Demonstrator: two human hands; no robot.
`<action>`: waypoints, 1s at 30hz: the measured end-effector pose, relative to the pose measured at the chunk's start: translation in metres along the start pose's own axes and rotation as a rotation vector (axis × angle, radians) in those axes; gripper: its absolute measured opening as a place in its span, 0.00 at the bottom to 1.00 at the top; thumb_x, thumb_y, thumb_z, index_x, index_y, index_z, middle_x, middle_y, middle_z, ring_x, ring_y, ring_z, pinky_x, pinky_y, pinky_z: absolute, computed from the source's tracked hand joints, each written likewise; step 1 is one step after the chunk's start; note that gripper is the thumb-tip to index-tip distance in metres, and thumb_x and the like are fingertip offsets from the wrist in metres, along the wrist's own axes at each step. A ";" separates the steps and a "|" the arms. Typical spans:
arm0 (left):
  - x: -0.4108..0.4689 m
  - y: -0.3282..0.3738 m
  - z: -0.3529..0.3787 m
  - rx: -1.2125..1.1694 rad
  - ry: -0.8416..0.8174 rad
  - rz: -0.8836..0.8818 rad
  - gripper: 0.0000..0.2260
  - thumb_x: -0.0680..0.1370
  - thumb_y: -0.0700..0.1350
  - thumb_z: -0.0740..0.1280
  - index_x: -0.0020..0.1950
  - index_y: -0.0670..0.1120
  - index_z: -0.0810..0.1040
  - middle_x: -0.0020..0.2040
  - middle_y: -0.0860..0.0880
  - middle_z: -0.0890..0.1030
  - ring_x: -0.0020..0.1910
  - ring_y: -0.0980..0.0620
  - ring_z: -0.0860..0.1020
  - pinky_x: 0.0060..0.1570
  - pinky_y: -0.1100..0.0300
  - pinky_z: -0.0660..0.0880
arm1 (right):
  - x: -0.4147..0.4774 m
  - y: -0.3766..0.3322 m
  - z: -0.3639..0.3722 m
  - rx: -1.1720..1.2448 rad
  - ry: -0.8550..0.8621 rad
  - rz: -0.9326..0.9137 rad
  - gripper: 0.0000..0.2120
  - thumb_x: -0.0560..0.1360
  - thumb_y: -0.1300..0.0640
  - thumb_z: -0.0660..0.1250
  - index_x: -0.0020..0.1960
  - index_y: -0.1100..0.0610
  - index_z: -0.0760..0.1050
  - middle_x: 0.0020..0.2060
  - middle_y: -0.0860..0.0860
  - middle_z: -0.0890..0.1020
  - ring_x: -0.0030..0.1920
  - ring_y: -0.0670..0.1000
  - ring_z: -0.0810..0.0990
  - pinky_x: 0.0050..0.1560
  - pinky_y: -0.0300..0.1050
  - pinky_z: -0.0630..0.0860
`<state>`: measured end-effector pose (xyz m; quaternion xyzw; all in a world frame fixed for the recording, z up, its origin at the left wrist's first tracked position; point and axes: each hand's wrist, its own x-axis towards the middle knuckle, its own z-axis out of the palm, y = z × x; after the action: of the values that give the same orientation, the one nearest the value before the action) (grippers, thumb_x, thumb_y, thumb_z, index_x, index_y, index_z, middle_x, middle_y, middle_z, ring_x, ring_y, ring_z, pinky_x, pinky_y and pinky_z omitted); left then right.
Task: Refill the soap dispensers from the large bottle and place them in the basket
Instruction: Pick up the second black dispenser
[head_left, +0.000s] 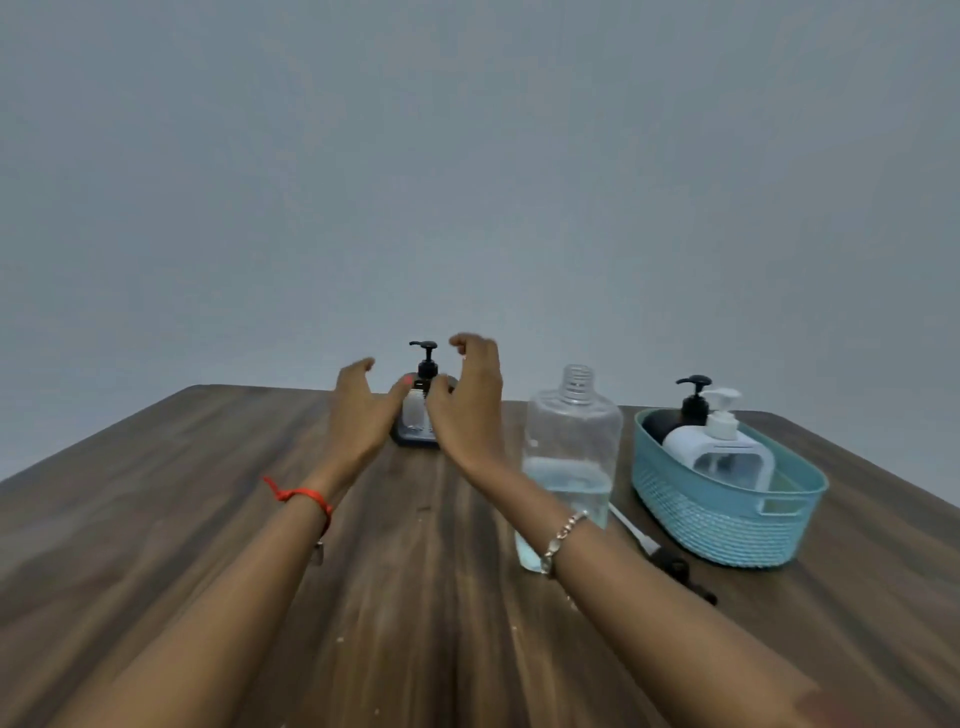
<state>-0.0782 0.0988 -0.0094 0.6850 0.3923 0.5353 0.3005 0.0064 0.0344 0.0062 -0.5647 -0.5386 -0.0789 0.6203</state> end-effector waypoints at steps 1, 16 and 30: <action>0.005 -0.014 0.002 0.024 -0.069 -0.049 0.29 0.77 0.49 0.65 0.74 0.39 0.60 0.74 0.42 0.63 0.72 0.47 0.62 0.69 0.55 0.60 | 0.001 0.013 0.013 -0.015 -0.029 0.103 0.20 0.71 0.70 0.58 0.62 0.62 0.66 0.59 0.54 0.69 0.61 0.52 0.69 0.54 0.33 0.63; 0.088 -0.108 0.070 -0.213 -0.392 -0.162 0.10 0.74 0.37 0.68 0.50 0.50 0.76 0.50 0.51 0.82 0.47 0.59 0.80 0.48 0.67 0.75 | 0.045 0.114 0.095 0.100 -0.029 0.733 0.34 0.73 0.68 0.58 0.75 0.55 0.51 0.72 0.56 0.62 0.71 0.58 0.62 0.69 0.50 0.63; 0.056 -0.089 0.042 -0.210 -0.304 -0.169 0.15 0.67 0.36 0.75 0.49 0.45 0.74 0.40 0.52 0.78 0.37 0.60 0.76 0.30 0.74 0.72 | 0.019 0.071 0.063 -0.191 0.012 0.732 0.06 0.76 0.63 0.62 0.52 0.63 0.70 0.63 0.58 0.64 0.62 0.59 0.64 0.53 0.51 0.69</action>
<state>-0.0505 0.1925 -0.0661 0.6875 0.3404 0.4366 0.4699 0.0277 0.1188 -0.0373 -0.7747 -0.2876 0.0947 0.5551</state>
